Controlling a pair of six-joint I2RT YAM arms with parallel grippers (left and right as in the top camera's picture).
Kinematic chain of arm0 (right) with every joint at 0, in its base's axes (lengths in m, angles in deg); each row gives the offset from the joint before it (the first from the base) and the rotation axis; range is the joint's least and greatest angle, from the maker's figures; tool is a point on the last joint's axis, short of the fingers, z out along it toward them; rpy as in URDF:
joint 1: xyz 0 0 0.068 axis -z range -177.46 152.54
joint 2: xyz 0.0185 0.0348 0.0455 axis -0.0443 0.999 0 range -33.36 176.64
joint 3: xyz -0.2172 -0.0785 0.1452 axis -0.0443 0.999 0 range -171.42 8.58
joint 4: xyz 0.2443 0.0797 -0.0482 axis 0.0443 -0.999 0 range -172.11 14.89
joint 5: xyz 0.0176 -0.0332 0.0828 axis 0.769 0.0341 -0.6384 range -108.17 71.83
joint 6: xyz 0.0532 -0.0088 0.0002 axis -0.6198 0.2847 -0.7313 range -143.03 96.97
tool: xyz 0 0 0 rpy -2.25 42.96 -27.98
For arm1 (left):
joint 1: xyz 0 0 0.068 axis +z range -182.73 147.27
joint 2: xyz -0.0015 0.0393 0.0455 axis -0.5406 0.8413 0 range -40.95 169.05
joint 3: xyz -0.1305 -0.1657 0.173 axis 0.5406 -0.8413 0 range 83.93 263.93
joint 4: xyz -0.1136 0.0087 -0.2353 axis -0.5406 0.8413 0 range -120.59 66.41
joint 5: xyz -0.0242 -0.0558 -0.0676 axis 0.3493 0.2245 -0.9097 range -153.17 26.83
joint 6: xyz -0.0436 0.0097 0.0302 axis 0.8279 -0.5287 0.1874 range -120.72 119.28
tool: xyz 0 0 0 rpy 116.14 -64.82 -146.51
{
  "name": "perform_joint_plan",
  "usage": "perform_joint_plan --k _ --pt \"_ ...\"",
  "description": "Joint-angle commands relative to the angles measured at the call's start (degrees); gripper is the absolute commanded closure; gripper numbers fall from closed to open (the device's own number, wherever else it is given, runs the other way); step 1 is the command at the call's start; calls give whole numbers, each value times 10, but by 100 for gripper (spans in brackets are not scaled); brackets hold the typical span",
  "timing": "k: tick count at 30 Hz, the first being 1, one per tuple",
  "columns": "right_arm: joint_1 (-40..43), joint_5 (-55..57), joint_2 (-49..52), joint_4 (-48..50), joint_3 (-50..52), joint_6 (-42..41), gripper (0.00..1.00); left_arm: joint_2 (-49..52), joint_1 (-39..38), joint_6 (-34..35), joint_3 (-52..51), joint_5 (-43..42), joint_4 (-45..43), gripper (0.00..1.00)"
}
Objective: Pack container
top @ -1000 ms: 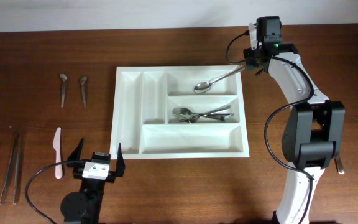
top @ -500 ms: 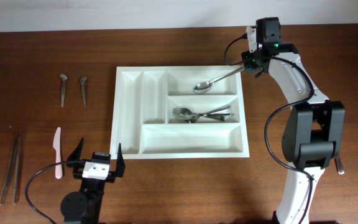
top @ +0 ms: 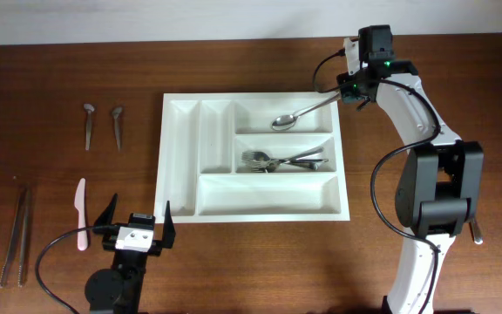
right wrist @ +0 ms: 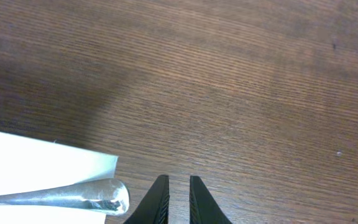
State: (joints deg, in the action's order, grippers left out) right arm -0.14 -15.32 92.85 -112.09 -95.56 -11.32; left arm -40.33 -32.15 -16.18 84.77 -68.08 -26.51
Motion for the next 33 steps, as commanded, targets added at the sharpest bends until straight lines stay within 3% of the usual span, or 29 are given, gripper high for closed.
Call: perform_joint_plan --k 1,17,33 --pt "-4 -9 9 -4 -10 -11 89 -3 3 -5 -3 2 2 1" --pt "-4 -10 28 -20 -10 -11 96 -3 3 -5 -4 2 2 1" --pt "-10 -23 28 -1 -10 -8 96 -3 3 -5 -3 2 2 1"
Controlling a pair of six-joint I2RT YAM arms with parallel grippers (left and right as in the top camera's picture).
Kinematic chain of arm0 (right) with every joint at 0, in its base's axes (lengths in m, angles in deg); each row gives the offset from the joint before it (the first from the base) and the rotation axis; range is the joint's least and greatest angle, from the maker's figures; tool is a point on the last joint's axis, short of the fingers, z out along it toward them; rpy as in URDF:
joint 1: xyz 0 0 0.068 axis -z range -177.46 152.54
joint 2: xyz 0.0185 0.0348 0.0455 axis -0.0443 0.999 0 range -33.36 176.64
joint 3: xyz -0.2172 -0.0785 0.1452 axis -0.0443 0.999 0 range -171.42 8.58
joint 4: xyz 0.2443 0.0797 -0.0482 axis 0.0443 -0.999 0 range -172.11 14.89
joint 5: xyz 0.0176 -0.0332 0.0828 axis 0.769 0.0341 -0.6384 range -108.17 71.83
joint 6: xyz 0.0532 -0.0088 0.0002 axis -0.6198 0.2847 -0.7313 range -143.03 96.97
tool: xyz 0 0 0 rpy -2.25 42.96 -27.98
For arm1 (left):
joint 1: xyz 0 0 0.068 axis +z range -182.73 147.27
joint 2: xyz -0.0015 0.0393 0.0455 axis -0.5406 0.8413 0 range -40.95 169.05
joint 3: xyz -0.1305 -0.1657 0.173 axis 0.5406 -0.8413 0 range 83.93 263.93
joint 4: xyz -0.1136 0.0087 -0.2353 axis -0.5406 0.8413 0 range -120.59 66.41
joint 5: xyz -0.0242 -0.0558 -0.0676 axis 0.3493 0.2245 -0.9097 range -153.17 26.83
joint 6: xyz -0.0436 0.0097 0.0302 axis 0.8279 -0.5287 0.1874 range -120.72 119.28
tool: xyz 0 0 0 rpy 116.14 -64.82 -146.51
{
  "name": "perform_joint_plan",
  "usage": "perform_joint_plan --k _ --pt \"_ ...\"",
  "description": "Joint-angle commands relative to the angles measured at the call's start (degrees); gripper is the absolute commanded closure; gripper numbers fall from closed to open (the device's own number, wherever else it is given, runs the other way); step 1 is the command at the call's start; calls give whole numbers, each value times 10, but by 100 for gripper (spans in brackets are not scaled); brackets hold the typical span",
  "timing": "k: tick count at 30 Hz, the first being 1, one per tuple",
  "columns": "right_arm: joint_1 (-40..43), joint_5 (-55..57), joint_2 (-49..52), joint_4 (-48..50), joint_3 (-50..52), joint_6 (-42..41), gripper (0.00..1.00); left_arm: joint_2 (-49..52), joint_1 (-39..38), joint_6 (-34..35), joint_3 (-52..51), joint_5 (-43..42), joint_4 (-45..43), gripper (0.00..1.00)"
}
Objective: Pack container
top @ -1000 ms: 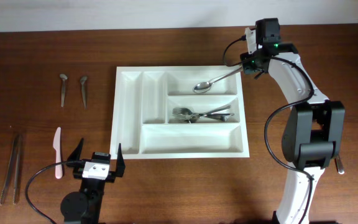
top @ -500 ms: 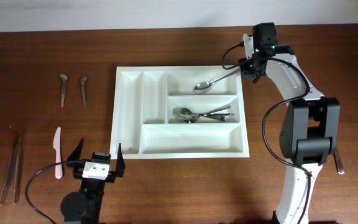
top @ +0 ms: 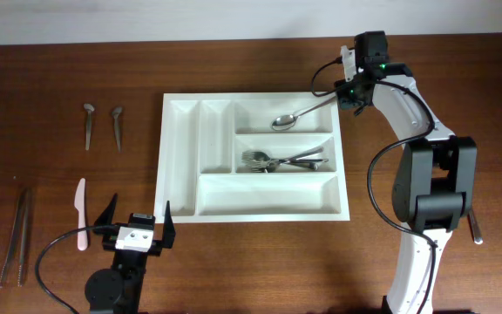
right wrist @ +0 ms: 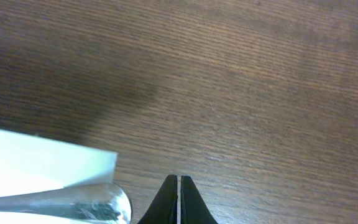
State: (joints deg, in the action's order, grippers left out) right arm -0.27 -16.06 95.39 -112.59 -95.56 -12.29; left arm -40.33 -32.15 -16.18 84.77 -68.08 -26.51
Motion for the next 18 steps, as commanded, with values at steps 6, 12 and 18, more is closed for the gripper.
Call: perform_joint_plan --k 6,12,18 --pt "-18 -34 3 -1 -10 10 96 -3 3 -5 -3 2 2 1" --pt "-32 -36 2 -14 -10 39 96 -3 3 -5 -3 2 2 1" --pt "-51 8 2 -43 -11 64 96 -3 3 -5 -3 2 2 1"
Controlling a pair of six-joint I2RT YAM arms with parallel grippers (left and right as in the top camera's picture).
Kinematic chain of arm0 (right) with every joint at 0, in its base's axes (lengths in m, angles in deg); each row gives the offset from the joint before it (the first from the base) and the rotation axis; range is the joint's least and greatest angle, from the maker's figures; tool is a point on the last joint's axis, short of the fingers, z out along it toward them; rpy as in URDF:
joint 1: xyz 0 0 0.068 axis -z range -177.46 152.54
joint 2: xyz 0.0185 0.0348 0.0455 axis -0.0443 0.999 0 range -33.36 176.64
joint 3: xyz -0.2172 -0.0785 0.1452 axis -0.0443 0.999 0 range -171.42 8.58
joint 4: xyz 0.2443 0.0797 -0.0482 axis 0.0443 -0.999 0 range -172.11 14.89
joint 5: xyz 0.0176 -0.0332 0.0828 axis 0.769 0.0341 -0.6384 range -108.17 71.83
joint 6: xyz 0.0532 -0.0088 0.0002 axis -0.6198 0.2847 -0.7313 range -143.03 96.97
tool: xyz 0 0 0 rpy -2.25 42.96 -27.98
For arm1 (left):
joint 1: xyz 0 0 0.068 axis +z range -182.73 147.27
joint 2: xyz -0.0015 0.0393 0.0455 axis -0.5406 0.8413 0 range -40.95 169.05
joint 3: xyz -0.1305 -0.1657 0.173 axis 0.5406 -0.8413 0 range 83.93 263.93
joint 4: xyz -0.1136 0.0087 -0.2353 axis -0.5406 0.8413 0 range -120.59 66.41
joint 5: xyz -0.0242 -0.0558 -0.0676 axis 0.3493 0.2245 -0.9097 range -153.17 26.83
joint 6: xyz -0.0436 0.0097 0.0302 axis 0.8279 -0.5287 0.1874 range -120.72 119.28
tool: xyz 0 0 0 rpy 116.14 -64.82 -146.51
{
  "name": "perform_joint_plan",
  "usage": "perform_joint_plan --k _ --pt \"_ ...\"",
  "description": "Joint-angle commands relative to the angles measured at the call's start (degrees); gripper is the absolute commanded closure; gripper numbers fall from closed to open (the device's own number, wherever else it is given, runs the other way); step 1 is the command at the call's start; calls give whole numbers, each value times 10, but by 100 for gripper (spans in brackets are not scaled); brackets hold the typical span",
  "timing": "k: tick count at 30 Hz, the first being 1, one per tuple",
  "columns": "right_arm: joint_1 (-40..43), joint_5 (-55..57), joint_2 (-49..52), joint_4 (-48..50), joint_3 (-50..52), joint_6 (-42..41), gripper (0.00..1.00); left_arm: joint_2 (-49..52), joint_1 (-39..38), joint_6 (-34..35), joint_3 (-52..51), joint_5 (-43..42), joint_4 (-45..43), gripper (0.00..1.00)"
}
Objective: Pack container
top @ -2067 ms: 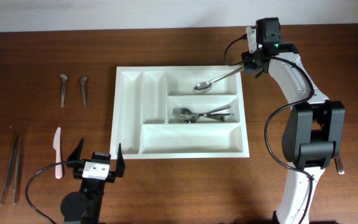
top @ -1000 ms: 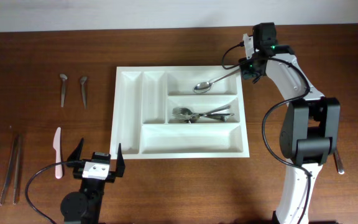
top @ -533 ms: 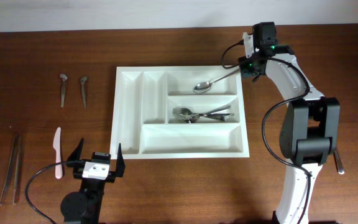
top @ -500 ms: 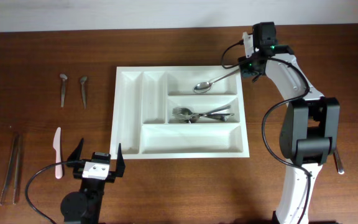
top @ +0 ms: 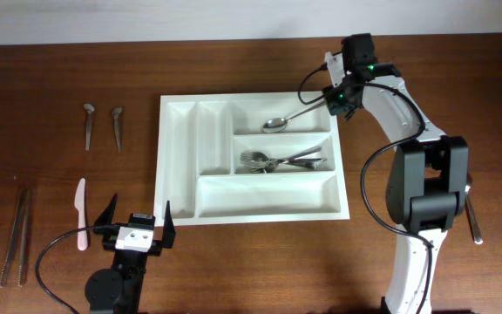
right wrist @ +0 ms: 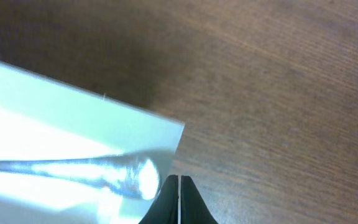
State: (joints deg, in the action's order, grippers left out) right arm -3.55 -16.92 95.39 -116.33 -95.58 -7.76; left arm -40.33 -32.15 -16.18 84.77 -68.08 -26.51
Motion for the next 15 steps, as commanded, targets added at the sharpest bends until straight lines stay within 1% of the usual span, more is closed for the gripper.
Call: perform_joint_plan --k 1,7,15 --pt "-21 20 1 -7 -11 19 96 -3 3 -5 -3 2 2 1" --pt "-21 24 -9 -13 -26 19 96 -3 3 -5 -3 2 2 1" --pt "-22 46 -10 -25 -88 19 96 -3 3 -5 -3 2 2 1"
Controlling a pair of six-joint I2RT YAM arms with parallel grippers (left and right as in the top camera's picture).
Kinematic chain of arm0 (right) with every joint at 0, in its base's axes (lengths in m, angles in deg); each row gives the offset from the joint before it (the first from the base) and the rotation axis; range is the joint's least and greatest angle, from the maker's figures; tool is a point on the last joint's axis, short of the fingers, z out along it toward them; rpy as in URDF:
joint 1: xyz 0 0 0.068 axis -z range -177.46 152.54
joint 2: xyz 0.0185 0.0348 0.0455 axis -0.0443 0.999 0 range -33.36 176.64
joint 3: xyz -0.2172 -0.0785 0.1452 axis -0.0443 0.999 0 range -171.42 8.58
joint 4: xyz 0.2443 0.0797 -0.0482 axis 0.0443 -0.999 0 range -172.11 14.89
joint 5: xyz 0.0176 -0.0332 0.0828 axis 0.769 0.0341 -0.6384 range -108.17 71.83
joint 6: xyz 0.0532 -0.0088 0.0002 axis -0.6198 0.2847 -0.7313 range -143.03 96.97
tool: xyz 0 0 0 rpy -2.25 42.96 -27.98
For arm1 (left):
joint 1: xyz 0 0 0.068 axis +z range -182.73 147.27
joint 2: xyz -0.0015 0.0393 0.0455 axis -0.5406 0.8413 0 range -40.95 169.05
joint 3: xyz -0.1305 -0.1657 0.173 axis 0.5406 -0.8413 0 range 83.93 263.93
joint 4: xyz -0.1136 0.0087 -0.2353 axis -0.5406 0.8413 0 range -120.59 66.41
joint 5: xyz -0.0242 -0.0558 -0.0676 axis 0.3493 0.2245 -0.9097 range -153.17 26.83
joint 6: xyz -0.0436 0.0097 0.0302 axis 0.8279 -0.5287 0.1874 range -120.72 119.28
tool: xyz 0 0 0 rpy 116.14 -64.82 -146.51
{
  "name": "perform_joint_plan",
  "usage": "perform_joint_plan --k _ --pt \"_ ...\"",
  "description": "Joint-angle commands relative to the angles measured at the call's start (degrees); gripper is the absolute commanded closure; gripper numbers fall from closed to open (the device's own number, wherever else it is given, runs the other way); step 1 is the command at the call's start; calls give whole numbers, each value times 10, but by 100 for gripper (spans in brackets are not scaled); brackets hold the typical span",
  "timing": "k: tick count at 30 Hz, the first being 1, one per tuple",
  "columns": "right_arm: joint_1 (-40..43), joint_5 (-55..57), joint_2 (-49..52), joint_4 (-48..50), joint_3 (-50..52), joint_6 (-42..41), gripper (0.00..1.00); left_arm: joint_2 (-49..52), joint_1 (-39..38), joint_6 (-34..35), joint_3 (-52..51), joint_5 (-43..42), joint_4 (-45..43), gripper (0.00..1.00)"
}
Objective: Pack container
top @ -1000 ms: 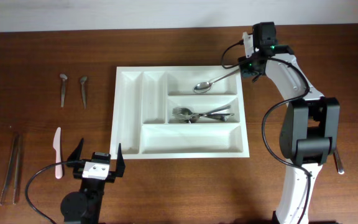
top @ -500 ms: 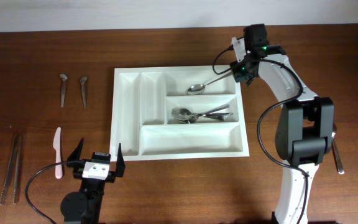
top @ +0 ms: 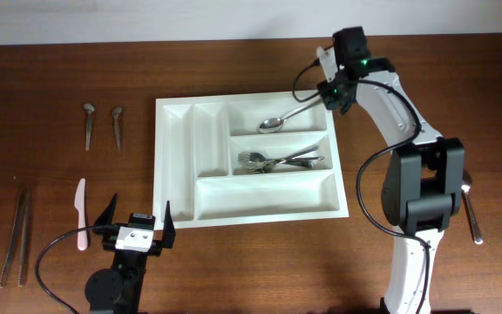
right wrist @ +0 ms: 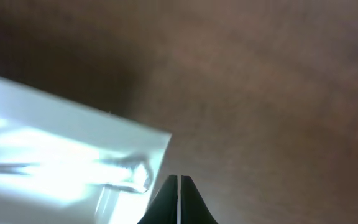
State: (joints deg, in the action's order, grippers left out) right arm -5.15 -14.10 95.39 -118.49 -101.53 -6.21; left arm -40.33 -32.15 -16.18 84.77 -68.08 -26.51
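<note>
The white cutlery tray (top: 177, 166) lies mid-table. A silver spoon (top: 281, 119) rests slanted in its top right compartment, the handle end reaching the tray's right corner. My right gripper (top: 330, 92) is shut with nothing between its fingers, right at that corner beside the handle end. In the blurred right wrist view the shut gripper (right wrist: 178, 178) sits just right of the tray corner (right wrist: 73, 124) and the spoon's handle end (right wrist: 135, 171). My left gripper (top: 136, 216) stands open near the front edge, away from everything.
Several forks (top: 277, 160) fill the tray's middle right compartment. Two small spoons (top: 88, 125) (top: 117, 125), a white knife (top: 81, 214) and long tongs (top: 14, 235) lie at the left. Another utensil (top: 471, 205) lies by the right arm's base.
My shut right gripper has moved a little left along the tray's top right corner. Tray and spoon have both shifted slightly left. The left arm is unchanged.
First my right gripper was barely open just right of the spoon's handle end at the tray corner. It was then shut, empty, in the same spot. Since then gripper, spoon and tray have each shifted left in steps.
</note>
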Motion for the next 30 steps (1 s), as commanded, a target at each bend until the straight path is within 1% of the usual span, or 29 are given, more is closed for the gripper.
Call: perform_joint_plan --k 1,8,21,30 --pt "-6 18 -10 -6 -35 3 96 -3 3 -5 -3 2 2 1" --pt "-5 18 -10 -28 -45 3 96 -3 3 -5 -3 2 2 1" --pt "-6 16 -9 -37 -45 3 96 -3 3 -5 -3 2 2 1" --pt "-5 -16 -5 -47 -44 3 96 -3 3 -5 -3 2 2 1"
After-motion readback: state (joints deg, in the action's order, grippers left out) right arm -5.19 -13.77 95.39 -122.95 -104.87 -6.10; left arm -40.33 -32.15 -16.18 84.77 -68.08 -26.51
